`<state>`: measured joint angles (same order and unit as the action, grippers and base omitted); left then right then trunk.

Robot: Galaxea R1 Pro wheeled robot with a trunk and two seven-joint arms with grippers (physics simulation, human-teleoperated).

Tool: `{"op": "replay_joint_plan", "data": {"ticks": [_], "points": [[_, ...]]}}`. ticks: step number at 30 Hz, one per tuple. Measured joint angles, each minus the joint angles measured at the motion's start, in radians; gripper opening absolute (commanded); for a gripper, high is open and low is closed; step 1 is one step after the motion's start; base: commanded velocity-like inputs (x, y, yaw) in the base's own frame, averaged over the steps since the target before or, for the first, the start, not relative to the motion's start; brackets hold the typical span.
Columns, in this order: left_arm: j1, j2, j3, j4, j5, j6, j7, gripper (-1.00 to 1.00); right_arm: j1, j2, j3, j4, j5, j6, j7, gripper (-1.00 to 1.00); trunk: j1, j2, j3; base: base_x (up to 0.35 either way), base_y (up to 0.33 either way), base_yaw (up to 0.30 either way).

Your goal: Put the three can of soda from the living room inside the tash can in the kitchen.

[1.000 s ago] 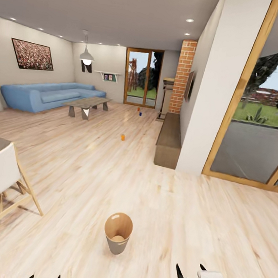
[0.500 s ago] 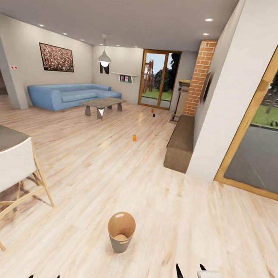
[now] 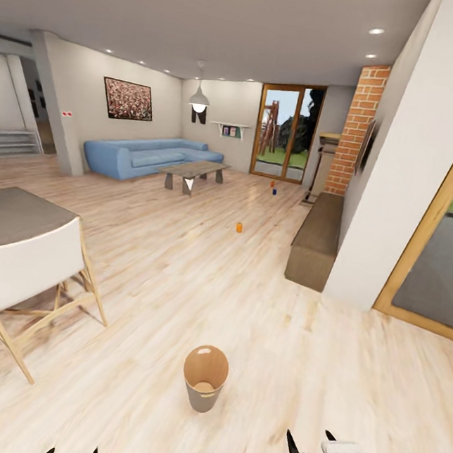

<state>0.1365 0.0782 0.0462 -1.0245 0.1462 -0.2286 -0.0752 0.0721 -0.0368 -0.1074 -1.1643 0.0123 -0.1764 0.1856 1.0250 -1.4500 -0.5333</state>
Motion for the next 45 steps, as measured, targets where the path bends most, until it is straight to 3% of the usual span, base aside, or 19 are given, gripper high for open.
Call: {"op": "replay_joint_plan", "data": {"ticks": [27, 45], "points": [[0.000, 0.000, -0.005, -0.003, 0.001, 0.000, 0.000, 1.00, 0.000, 0.000, 0.000, 0.000, -0.001, 0.000, 0.000, 1.00, 0.000, 0.000, 0.000, 0.008, -0.238, 0.248], [0.001, 0.000, -0.005, -0.003, 0.001, 0.000, 0.000, 1.00, 0.000, 0.000, 0.000, 0.000, -0.002, 0.000, 0.001, 1.00, 0.000, 0.000, 0.000, 0.192, -0.183, 0.250]]}}
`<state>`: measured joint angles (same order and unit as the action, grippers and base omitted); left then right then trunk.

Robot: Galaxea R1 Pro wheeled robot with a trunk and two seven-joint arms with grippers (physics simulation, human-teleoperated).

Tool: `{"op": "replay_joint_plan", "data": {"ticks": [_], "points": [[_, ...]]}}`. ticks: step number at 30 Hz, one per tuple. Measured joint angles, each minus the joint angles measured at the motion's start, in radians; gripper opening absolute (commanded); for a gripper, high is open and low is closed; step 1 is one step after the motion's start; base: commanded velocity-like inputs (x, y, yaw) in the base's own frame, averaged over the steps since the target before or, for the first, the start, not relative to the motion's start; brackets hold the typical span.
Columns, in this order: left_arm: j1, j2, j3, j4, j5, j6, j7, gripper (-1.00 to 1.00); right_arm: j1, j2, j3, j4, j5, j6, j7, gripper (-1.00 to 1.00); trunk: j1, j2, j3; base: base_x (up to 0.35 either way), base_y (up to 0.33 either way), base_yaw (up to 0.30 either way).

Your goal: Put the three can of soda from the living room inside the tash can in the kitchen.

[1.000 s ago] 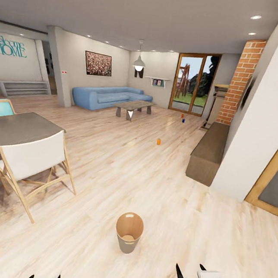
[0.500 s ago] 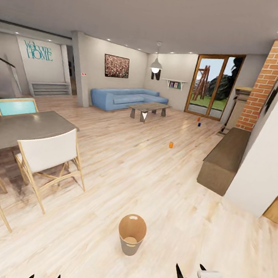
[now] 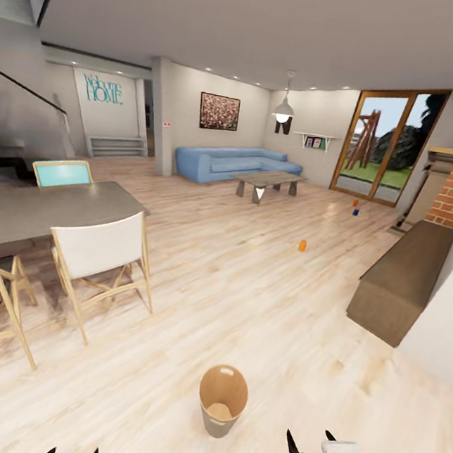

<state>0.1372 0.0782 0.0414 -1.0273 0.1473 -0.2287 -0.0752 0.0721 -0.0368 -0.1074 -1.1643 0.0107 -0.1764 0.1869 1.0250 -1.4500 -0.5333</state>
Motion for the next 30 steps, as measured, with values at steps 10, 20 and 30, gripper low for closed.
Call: {"op": "replay_joint_plan", "data": {"ticks": [10, 20, 30], "points": [[0.000, 0.000, 0.003, 0.003, 0.000, 0.000, 0.000, 1.00, 0.000, 0.000, 0.000, 0.000, 0.000, 0.000, 0.000, 1.00, 0.000, 0.000, 0.000, 0.276, -0.157, 0.250], [-0.001, 0.001, 0.007, 0.000, 0.000, 0.000, 0.000, 1.00, 0.000, 0.000, 0.001, 0.001, -0.001, 0.000, 0.002, 1.00, 0.000, 0.000, 0.000, 0.304, -0.073, 0.136], [0.000, 0.000, 0.004, -0.002, 0.000, 0.000, 0.000, 1.00, 0.000, 0.000, 0.005, 0.001, 0.000, 0.000, 0.001, 1.00, 0.000, 0.000, 0.000, 0.259, -0.009, 0.049]]}}
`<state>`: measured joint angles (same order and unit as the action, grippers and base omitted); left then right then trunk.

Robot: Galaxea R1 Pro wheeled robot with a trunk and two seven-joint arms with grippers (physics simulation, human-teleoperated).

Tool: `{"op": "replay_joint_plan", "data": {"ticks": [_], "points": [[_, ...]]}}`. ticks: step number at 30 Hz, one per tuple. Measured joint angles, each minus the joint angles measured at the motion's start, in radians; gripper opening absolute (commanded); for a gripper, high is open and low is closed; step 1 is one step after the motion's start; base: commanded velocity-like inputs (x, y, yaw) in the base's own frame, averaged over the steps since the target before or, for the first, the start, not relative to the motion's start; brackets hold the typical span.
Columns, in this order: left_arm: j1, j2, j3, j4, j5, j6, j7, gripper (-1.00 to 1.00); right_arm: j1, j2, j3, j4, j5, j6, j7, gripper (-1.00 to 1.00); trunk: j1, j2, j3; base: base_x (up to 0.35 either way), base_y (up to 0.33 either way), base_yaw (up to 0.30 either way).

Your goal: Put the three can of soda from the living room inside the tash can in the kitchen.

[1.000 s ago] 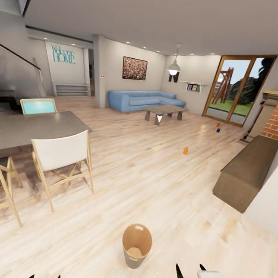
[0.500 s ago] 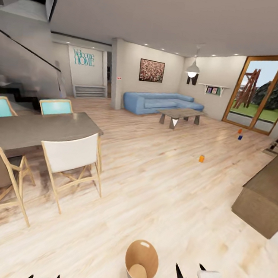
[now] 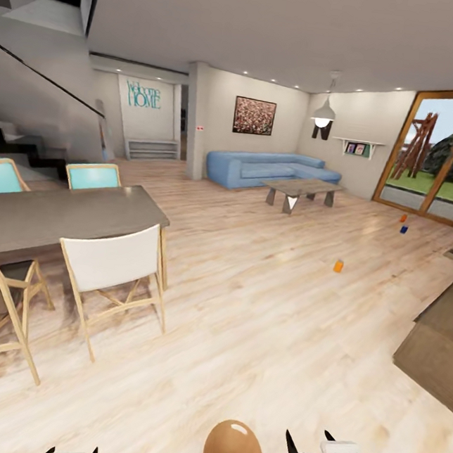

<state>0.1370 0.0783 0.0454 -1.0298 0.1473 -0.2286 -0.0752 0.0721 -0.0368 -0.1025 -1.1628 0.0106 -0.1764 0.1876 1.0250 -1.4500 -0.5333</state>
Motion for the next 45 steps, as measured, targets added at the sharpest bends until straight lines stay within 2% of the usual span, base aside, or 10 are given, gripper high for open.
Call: {"op": "replay_joint_plan", "data": {"ticks": [9, 15, 16, 20, 21, 22, 29, 37, 41, 45], "points": [[0.000, 0.001, 0.000, 0.006, -0.001, 0.001, 0.000, 1.00, 0.000, -0.001, 0.013, 0.011, -0.001, 0.003, 0.001, 1.00, 0.000, 0.000, 0.000, 0.043, -0.001, 0.148], [0.000, 0.001, 0.003, 0.008, -0.001, 0.002, 0.000, 1.00, -0.001, 0.000, 0.069, 0.038, -0.001, 0.049, -0.002, 1.00, 0.000, 0.000, 0.000, 0.003, 0.000, 0.027], [0.000, 0.001, 0.003, 0.008, -0.001, 0.002, 0.000, 1.00, -0.008, 0.011, 0.107, 0.048, -0.001, 0.160, -0.011, 1.00, 0.000, 0.000, 0.000, 0.001, 0.000, 0.006], [0.000, 0.001, 0.004, 0.008, -0.001, 0.003, 0.000, 1.00, -0.045, 0.019, 0.127, 0.064, -0.004, 0.355, -0.041, 1.00, 0.000, 0.000, 0.000, 0.000, 0.000, 0.003], [0.000, 0.001, 0.005, 0.008, -0.001, 0.004, 0.000, 1.00, -0.113, 0.018, 0.130, 0.073, -0.008, 0.496, -0.067, 1.00, 0.000, 0.000, 0.000, 0.000, 0.000, 0.001], [0.000, 0.001, 0.005, 0.008, -0.001, 0.004, 0.000, 1.00, -0.149, 0.017, 0.130, 0.077, -0.009, 0.543, -0.075, 1.00, 0.000, 0.000, 0.000, 0.000, 0.000, 0.001], [0.000, 0.001, 0.005, 0.008, -0.001, 0.005, -0.001, 1.00, -0.332, 0.016, 0.131, 0.095, -0.014, 0.766, -0.084, 1.00, 0.023, -0.042, -0.019, 0.000, 0.000, 0.000], [0.000, 0.000, 0.005, 0.007, -0.002, 0.008, -0.002, 1.00, -0.547, 0.009, 0.130, 0.327, -0.015, 0.827, -0.043, 1.00, 0.054, -0.098, -0.044, 0.000, 0.000, 0.000], [0.000, 0.000, 0.005, 0.008, -0.002, 0.009, -0.002, 1.00, -0.739, -0.011, 0.129, 0.637, -0.015, 0.827, -0.038, 1.00, 0.069, -0.126, -0.056, 0.000, 0.000, 0.000], [0.000, 0.000, 0.004, 0.008, -0.002, 0.009, -0.002, 1.00, -0.785, -0.011, 0.130, 0.713, -0.015, 0.827, -0.039, 1.00, 0.084, -0.154, -0.069, 0.000, 0.000, 0.000]]}}
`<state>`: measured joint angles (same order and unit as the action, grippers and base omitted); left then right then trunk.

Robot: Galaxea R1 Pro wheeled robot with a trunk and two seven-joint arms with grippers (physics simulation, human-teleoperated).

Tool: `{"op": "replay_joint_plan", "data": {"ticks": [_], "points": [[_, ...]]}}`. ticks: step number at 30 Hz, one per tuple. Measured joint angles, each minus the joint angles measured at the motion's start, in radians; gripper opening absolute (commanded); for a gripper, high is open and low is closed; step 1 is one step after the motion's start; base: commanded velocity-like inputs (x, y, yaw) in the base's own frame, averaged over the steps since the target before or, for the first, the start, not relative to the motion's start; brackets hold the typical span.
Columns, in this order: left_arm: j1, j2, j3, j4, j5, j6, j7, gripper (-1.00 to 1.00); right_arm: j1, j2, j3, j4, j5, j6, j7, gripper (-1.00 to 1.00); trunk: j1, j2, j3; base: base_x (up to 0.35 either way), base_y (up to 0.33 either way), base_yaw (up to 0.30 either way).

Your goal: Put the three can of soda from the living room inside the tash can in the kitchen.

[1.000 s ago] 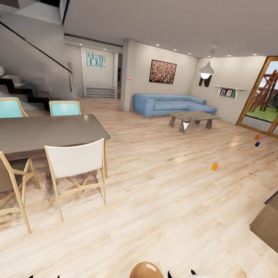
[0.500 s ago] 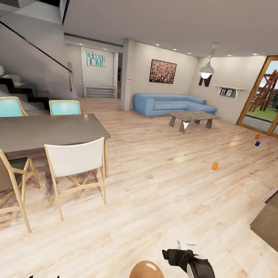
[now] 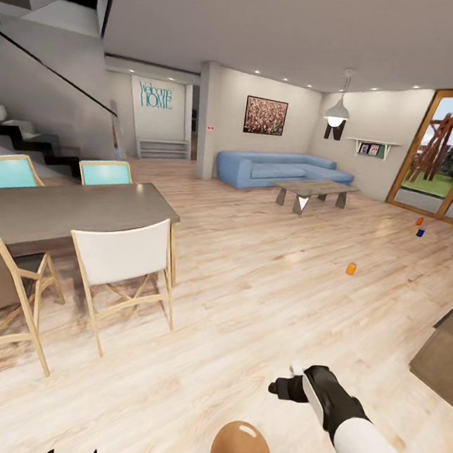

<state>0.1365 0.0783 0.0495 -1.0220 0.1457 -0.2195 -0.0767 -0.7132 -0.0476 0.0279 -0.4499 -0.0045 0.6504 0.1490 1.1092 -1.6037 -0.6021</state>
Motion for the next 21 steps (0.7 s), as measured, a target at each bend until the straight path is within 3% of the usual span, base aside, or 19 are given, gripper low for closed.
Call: {"op": "replay_joint_plan", "data": {"ticks": [12, 13, 21], "points": [[0.000, 0.000, -0.005, -0.002, 0.000, 0.000, -0.001, 1.00, -0.027, 0.002, 0.000, 0.070, -0.001, -0.013, 0.001, 1.00, 0.046, -0.084, -0.038, 0.000, 0.000, 0.000], [0.000, 0.000, -0.006, -0.002, 0.000, 0.000, 0.000, 1.00, -0.027, 0.000, -0.003, 0.110, -0.001, -0.062, 0.002, 1.00, 0.050, -0.091, -0.041, 0.000, 0.000, 0.000], [0.000, 0.000, -0.007, -0.002, 0.000, 0.000, 0.000, 1.00, -0.025, 0.003, -0.004, 0.211, 0.000, -0.213, 0.005, 1.00, 0.081, -0.147, -0.066, 0.000, 0.000, 0.000]]}}
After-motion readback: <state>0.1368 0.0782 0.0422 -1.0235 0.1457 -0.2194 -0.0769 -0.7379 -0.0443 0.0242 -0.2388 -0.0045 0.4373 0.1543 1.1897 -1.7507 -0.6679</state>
